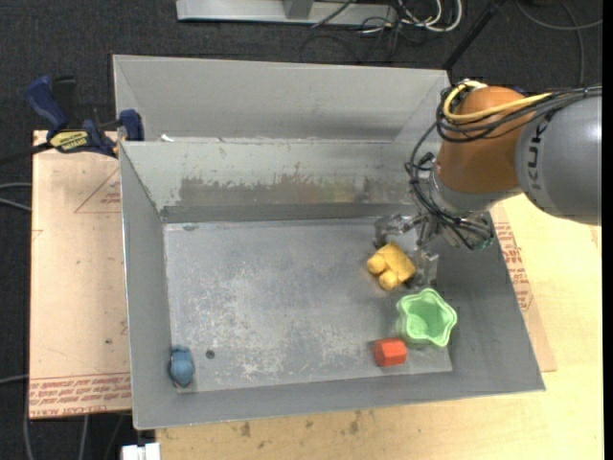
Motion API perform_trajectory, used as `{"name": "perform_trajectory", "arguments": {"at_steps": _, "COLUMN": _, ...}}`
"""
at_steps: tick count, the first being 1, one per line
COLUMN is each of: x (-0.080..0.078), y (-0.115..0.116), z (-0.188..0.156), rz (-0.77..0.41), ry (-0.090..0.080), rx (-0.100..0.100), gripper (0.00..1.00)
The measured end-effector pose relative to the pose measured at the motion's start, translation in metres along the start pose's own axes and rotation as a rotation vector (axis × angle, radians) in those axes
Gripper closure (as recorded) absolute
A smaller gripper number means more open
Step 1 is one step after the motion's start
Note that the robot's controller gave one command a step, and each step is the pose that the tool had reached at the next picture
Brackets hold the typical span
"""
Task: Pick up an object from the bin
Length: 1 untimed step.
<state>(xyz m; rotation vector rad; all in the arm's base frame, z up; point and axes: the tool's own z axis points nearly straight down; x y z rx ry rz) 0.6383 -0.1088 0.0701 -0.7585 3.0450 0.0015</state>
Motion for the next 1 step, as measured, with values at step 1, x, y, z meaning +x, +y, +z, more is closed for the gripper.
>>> {"name": "perform_trajectory", "arguments": {"at_steps": 1, "x": -0.0055, "y": 0.034, "z": -0.2073, "rz": 0.018, "ry": -0.008, "rx": 0.007, "gripper": 1.0}}
